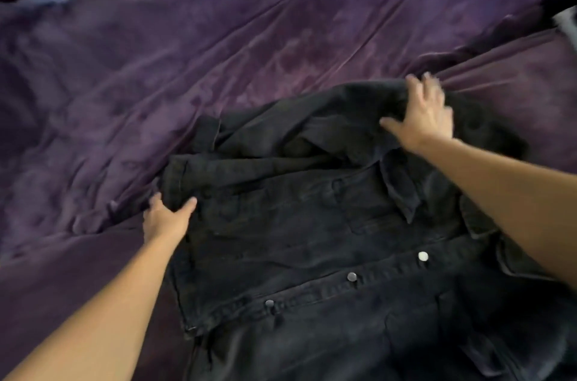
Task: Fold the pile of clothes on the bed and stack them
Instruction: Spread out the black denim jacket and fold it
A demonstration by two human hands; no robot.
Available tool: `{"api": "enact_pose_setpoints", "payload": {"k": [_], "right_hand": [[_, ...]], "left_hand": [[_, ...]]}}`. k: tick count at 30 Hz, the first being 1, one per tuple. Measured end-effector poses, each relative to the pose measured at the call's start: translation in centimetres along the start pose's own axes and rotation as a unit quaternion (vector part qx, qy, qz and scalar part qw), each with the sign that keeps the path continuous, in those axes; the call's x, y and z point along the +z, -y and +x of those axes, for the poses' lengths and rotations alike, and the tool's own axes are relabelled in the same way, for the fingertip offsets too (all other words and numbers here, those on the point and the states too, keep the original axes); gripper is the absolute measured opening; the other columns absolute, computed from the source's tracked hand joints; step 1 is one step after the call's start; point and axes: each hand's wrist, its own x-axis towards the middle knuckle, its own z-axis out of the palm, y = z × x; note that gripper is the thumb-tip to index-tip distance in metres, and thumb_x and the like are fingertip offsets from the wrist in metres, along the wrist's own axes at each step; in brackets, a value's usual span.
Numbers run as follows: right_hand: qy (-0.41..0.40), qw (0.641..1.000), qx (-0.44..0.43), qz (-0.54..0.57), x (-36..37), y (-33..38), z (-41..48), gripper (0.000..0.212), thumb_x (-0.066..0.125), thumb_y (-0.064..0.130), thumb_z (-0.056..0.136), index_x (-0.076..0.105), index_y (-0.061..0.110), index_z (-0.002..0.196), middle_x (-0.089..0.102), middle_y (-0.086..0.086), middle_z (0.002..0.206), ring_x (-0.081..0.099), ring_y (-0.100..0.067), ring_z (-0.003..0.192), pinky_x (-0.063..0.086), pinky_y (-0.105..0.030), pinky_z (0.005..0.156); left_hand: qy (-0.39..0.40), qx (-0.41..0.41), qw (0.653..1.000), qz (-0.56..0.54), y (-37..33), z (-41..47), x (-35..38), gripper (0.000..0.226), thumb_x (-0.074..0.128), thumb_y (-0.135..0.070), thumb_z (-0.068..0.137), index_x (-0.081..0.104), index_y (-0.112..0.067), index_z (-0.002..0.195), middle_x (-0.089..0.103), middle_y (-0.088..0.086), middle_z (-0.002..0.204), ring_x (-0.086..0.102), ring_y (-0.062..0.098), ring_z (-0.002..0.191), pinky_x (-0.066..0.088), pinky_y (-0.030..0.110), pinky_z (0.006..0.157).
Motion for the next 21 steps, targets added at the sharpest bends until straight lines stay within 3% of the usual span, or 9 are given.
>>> {"api": "enact_pose_setpoints", "payload": {"k": [2,5,9,12,14,15,17,19,21], "right_hand": [[0.022,0.998,0.058,0.000,1.1,0.1,2.3,0.094,0.073,0.050,0.077,0.019,0.022,0.150,0.029,-0.012,0.154,0.030,-0.033,0.140,0.033,-0.051,0.106],[0.053,0.996,0.067,-0.007,1.7,-0.1,3.5,0.055,0.062,0.051,0.086,0.055,0.020,0.130,0.060,-0.019,0.125,0.056,-0.039,0.114,0.047,-0.048,0.096],[-0.112,0.988,0.106,0.024,-1.8,-0.5,6.1,0.046,0.051,0.044,0.090,0.062,0.010,0.118,0.062,-0.024,0.117,0.058,-0.044,0.109,0.046,-0.050,0.092],[-0.147,0.961,0.219,0.080,-4.5,-2.1,8.7,0.057,0.042,0.049,0.087,0.058,0.007,0.123,0.058,-0.021,0.126,0.055,-0.040,0.117,0.043,-0.047,0.101],[-0.097,0.964,0.242,0.060,-4.8,-2.8,9.3,0.056,0.046,0.044,0.087,0.052,0.007,0.129,0.055,-0.021,0.132,0.052,-0.039,0.123,0.040,-0.046,0.105],[-0.061,0.970,0.236,0.020,-4.5,-2.5,9.1,0.055,0.051,0.041,0.087,0.048,0.007,0.131,0.052,-0.022,0.135,0.050,-0.040,0.125,0.039,-0.047,0.105],[-0.018,0.979,0.194,-0.054,-4.0,-1.2,8.4,0.062,0.060,0.037,0.086,0.037,0.007,0.135,0.046,-0.024,0.138,0.043,-0.042,0.129,0.035,-0.051,0.105],[-0.056,0.990,0.109,-0.069,-3.9,0.6,7.8,0.064,0.063,0.034,0.085,0.035,0.013,0.138,0.040,-0.021,0.141,0.036,-0.041,0.131,0.031,-0.053,0.104],[-0.127,0.991,0.000,-0.039,-3.5,2.2,7.0,0.058,0.061,0.031,0.084,0.040,0.018,0.137,0.040,-0.018,0.141,0.036,-0.039,0.128,0.032,-0.052,0.102]], "left_hand": [[0.009,-0.031,0.993,-0.111,0.6,2.3,1.0,0.082,0.075,-0.049,0.076,0.039,-0.016,0.142,0.046,0.011,0.143,0.046,0.035,0.127,0.041,0.046,0.104],[-0.005,0.013,0.986,-0.166,0.2,3.7,2.3,0.039,0.072,-0.038,0.082,0.065,-0.011,0.110,0.067,0.010,0.115,0.061,0.031,0.106,0.049,0.040,0.093],[-0.124,0.005,0.966,-0.227,-1.4,5.4,0.6,0.035,0.069,-0.033,0.085,0.063,-0.003,0.102,0.064,0.014,0.113,0.059,0.032,0.105,0.040,0.030,0.087],[-0.110,-0.016,0.967,-0.231,-2.9,6.1,0.0,0.026,0.070,-0.037,0.083,0.057,-0.016,0.074,0.058,0.002,0.079,0.059,0.030,0.082,0.043,0.033,0.075],[-0.053,-0.011,0.986,-0.161,-4.3,6.0,0.3,0.034,0.072,-0.034,0.082,0.063,-0.010,0.104,0.064,0.013,0.105,0.059,0.035,0.103,0.045,0.038,0.086],[-0.004,-0.018,0.994,-0.106,-5.0,6.0,0.4,0.053,0.074,-0.033,0.081,0.055,-0.007,0.124,0.058,0.017,0.125,0.054,0.035,0.116,0.043,0.038,0.094],[0.052,-0.020,0.998,-0.008,-6.2,6.1,0.3,0.075,0.075,-0.035,0.079,0.038,-0.010,0.139,0.043,0.017,0.141,0.043,0.037,0.126,0.039,0.044,0.102],[-0.026,0.034,0.998,0.046,-8.0,6.3,-0.1,0.069,0.071,-0.038,0.080,0.040,-0.014,0.136,0.041,0.018,0.138,0.042,0.040,0.124,0.039,0.049,0.099],[-0.092,0.134,0.986,0.023,-10.6,6.6,0.1,0.050,0.066,-0.039,0.083,0.052,-0.016,0.126,0.053,0.014,0.128,0.049,0.036,0.117,0.042,0.045,0.093]]}}
